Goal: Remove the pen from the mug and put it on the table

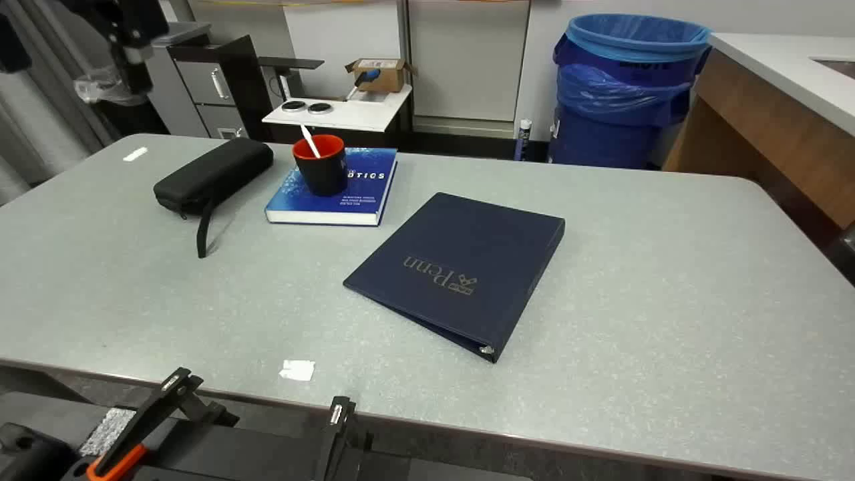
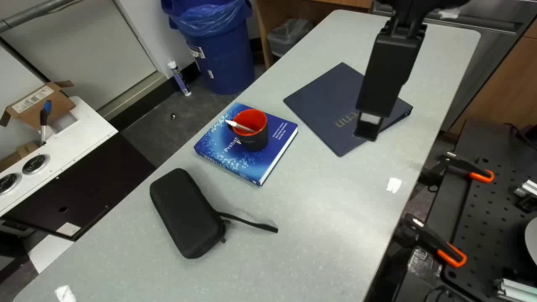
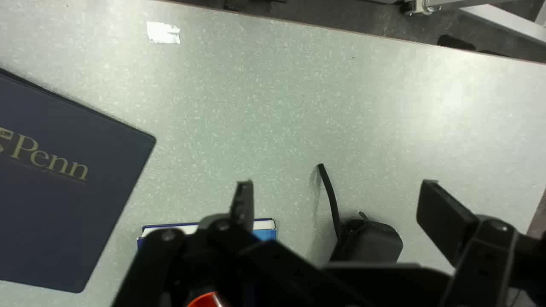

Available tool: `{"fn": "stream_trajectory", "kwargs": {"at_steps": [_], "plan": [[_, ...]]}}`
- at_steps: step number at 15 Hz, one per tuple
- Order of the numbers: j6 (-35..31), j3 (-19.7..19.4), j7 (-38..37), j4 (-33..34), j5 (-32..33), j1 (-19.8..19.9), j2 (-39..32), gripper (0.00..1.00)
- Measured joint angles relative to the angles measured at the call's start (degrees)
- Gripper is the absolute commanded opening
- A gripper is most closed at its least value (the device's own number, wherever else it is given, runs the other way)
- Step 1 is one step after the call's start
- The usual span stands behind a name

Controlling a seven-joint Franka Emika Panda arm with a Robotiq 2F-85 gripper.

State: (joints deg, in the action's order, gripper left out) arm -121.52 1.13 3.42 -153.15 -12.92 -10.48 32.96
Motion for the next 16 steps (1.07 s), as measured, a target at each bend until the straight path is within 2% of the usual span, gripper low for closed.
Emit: {"fn": "stream_trajectory", "kwargs": {"at_steps": [5,8,12,16], "plan": [[-0.6,0.1,0.0,0.1,0.2,0.3,-0.2,1.0],[-5.5,0.4,-0.4,1.5,1.8,1.5,-2.8,1.0],[-13.2,1.8,-3.6,7.7,6.3,4.0,-11.6,1.0],[-17.3,4.0,-12.3,17.0,11.9,5.8,-24.3,1.0]]}}
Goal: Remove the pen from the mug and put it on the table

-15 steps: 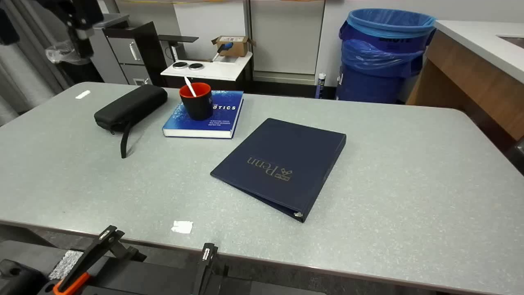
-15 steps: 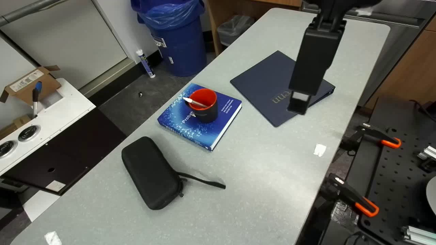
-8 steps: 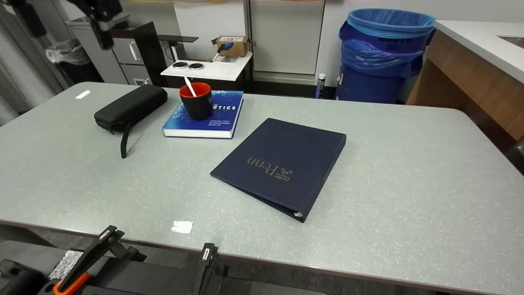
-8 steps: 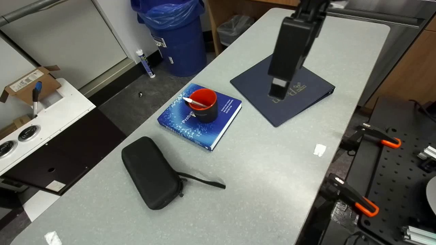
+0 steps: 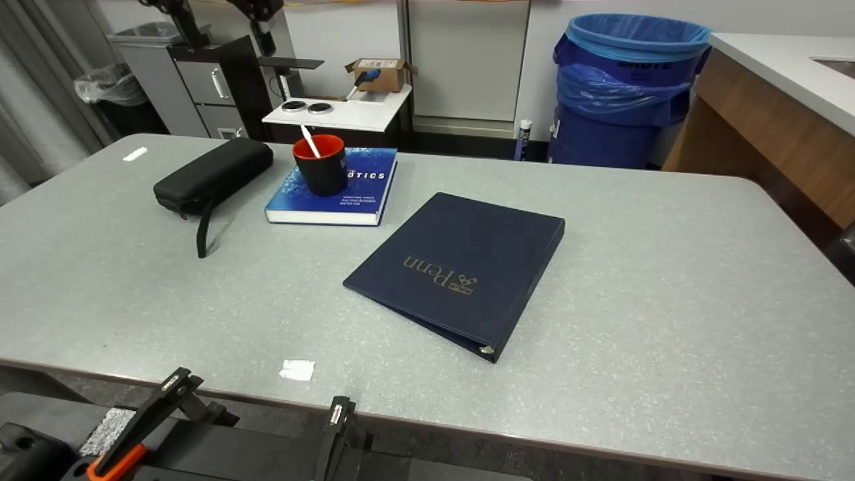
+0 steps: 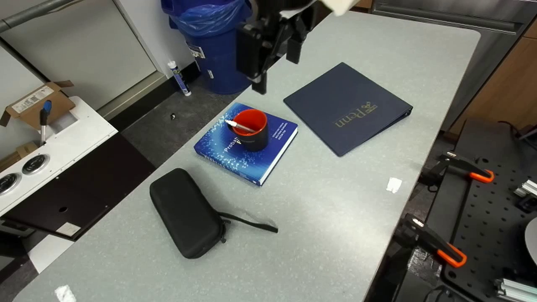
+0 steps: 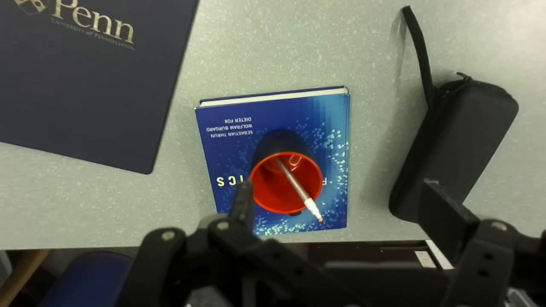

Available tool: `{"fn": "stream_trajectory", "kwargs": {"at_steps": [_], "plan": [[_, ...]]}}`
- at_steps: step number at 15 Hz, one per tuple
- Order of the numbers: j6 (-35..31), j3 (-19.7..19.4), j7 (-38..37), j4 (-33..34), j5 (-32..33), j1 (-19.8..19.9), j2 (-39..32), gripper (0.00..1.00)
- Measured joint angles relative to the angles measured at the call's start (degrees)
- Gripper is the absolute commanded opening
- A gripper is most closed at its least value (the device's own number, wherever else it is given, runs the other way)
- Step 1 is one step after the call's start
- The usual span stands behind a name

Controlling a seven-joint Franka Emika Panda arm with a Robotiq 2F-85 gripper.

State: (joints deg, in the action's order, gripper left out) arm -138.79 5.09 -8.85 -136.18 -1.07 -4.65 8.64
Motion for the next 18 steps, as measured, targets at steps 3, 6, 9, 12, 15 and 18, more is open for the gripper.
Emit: {"fn": "stream_trajectory", "kwargs": {"at_steps": [3,6,9,12,15,18], "plan": [[0.0,1.0,-4.3,4.9,-0.6,-0.4,-6.4,1.0],[0.1,1.5,-5.2,5.7,-0.9,-0.5,-7.3,1.0],[0.1,1.5,-5.3,5.9,-0.9,-0.5,-7.2,1.0],[0.1,1.5,-4.2,6.0,0.3,-0.5,-7.9,1.0],[-1.3,1.3,-3.6,7.6,4.0,-0.5,-12.3,1.0],[-4.5,0.1,-3.6,11.4,8.1,-0.5,-19.9,1.0]]}}
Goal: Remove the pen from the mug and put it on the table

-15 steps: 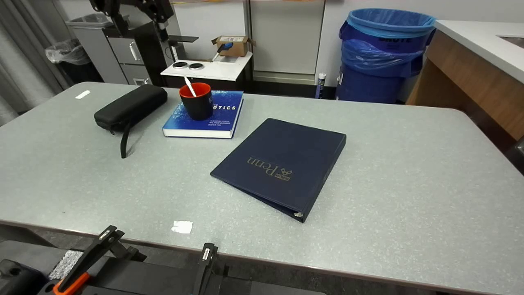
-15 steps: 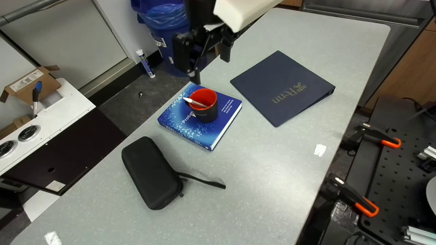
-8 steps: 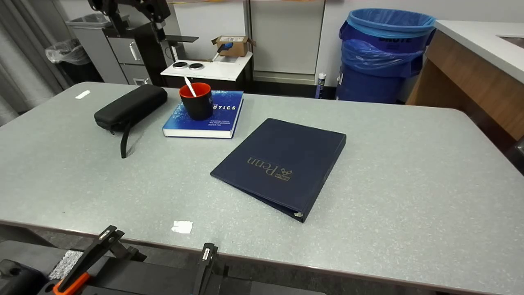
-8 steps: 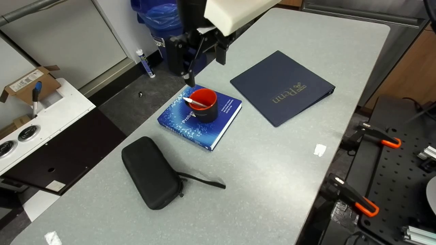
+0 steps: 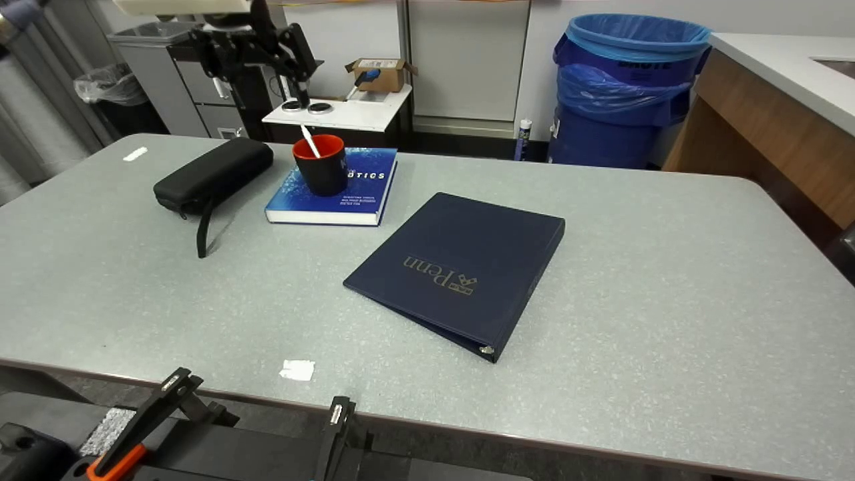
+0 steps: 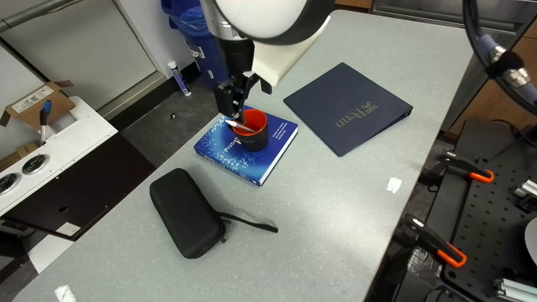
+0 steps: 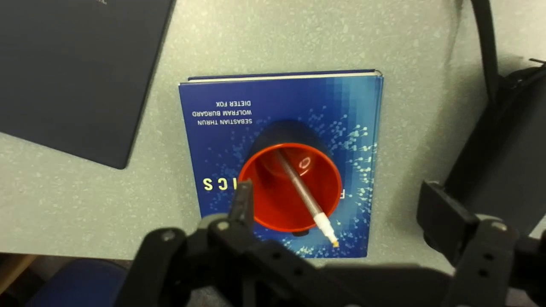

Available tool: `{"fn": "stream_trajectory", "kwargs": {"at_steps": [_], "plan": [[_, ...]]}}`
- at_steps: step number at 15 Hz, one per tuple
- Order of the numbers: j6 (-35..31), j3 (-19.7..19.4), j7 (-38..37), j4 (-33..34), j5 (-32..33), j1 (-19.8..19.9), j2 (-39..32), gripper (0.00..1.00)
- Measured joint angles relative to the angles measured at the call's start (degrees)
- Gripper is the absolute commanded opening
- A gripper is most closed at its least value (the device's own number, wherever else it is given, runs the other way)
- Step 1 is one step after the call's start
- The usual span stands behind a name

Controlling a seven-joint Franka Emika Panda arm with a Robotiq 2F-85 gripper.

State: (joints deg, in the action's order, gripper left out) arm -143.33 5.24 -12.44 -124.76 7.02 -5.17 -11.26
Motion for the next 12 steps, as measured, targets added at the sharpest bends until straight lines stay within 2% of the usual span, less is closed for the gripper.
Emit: {"fn": "stream_trajectory", "kwargs": {"at_steps": [6,12], "plan": [[-3.4,-2.3,0.0,9.4,1.0,-0.6,-11.8,1.0],[-3.4,-2.4,0.1,11.1,1.0,-0.8,-13.2,1.0]]}}
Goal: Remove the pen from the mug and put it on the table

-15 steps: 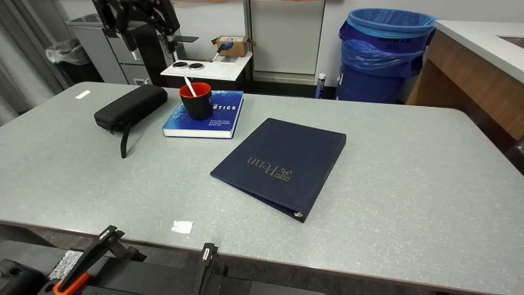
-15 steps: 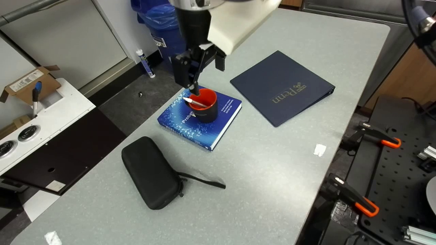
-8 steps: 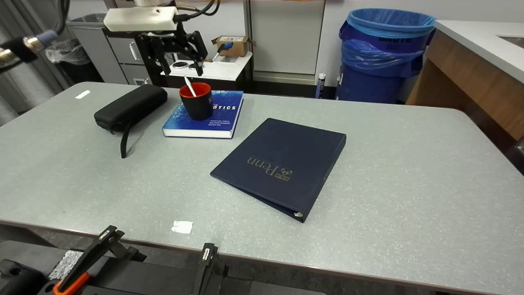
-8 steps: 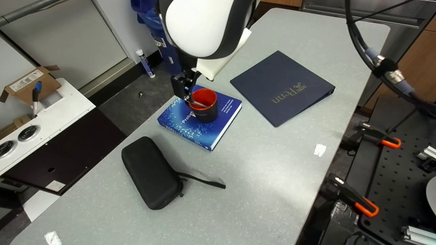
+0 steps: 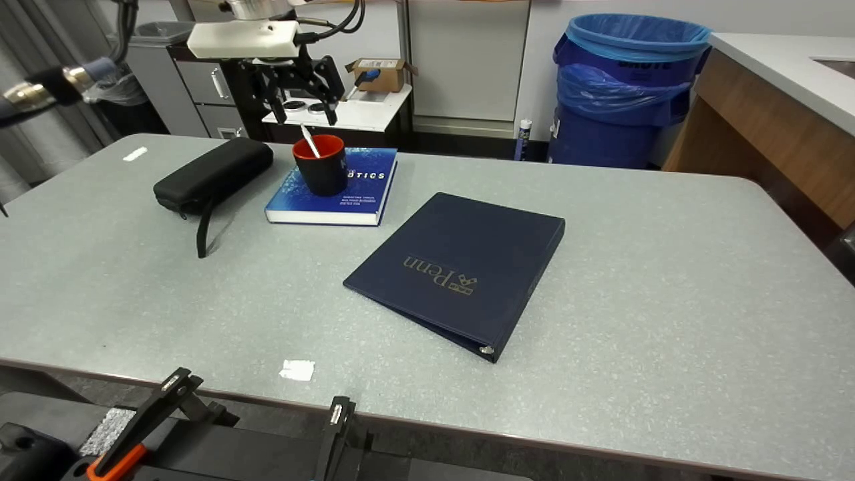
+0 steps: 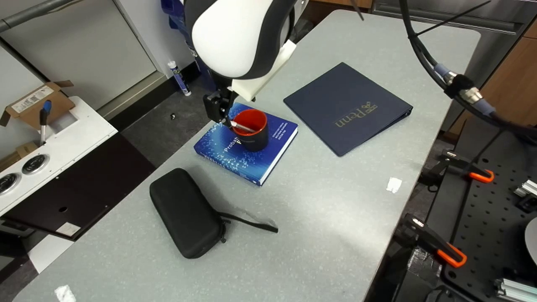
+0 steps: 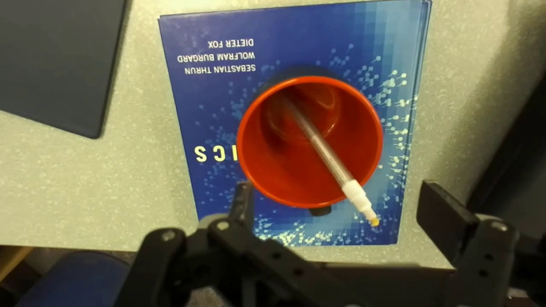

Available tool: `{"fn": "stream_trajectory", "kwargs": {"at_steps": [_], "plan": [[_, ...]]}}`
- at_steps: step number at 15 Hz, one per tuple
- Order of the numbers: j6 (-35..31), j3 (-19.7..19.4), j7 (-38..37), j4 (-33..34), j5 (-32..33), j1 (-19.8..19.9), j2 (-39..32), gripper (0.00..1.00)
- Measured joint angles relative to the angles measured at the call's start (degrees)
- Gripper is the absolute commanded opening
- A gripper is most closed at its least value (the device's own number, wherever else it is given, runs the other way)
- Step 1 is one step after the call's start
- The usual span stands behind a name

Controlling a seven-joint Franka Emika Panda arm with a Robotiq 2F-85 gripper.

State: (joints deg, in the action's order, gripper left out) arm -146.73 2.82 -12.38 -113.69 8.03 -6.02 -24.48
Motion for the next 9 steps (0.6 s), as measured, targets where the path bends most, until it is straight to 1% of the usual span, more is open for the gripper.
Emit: {"fn": "stream_trajectory", "kwargs": {"at_steps": [9], "plan": [[-5.4,-2.4,0.0,2.3,0.2,-3.0,-3.2,1.0]]}}
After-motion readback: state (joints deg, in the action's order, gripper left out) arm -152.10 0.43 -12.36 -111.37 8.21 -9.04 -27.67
